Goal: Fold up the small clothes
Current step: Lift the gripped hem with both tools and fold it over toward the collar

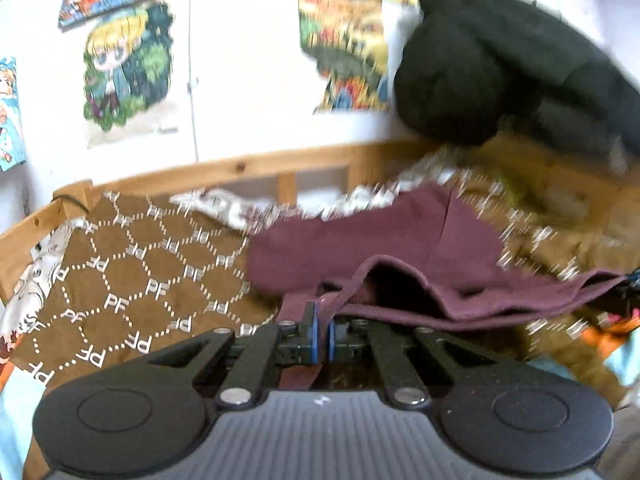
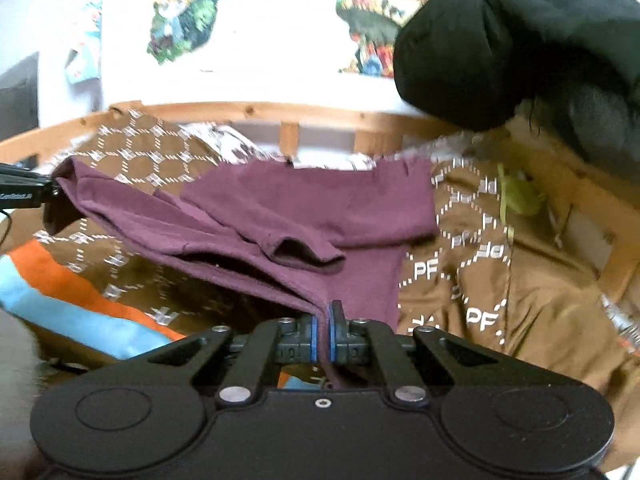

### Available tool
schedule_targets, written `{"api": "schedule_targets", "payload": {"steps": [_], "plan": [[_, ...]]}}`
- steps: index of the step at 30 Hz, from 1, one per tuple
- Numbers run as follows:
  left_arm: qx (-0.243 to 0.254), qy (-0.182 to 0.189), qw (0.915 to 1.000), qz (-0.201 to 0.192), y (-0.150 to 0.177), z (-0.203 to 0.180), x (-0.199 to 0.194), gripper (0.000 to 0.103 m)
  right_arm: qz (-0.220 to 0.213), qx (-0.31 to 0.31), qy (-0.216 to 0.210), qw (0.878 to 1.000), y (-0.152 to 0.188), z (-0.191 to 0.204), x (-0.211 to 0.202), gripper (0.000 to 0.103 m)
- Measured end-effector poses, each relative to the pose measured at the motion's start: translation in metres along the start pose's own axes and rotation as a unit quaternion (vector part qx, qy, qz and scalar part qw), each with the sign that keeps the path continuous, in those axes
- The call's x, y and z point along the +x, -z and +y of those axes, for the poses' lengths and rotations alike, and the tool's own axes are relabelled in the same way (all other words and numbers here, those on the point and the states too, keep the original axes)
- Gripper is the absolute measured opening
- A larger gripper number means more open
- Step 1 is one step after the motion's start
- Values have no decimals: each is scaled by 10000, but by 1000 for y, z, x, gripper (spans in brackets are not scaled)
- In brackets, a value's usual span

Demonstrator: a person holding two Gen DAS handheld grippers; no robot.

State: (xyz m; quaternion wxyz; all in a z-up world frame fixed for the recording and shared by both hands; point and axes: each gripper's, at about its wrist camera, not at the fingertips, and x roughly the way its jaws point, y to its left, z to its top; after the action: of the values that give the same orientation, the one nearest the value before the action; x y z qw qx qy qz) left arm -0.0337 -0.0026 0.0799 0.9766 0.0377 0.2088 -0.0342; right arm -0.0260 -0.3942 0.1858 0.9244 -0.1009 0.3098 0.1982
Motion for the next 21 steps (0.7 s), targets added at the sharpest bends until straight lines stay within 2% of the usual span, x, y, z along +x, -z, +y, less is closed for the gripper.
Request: {"api": "schedule_targets", "payload": {"steps": [5,9,16,21], "plan": [[123,203,9989,-394,-10,4,-41,5,-311,-352,-62,9989,-15,13,-57,5],[250,310,9989,-255,-15,5,-42,5,-473,-380,-68,9981,-24,16,-80,5],[116,332,9992,168,-39,12,-3,5,-474,-280,32,9985,-37,8,-49,5],[465,189,9973,529,-80,8,53,5,-504,-537,43,9973,-61,-5,-6,5]]}}
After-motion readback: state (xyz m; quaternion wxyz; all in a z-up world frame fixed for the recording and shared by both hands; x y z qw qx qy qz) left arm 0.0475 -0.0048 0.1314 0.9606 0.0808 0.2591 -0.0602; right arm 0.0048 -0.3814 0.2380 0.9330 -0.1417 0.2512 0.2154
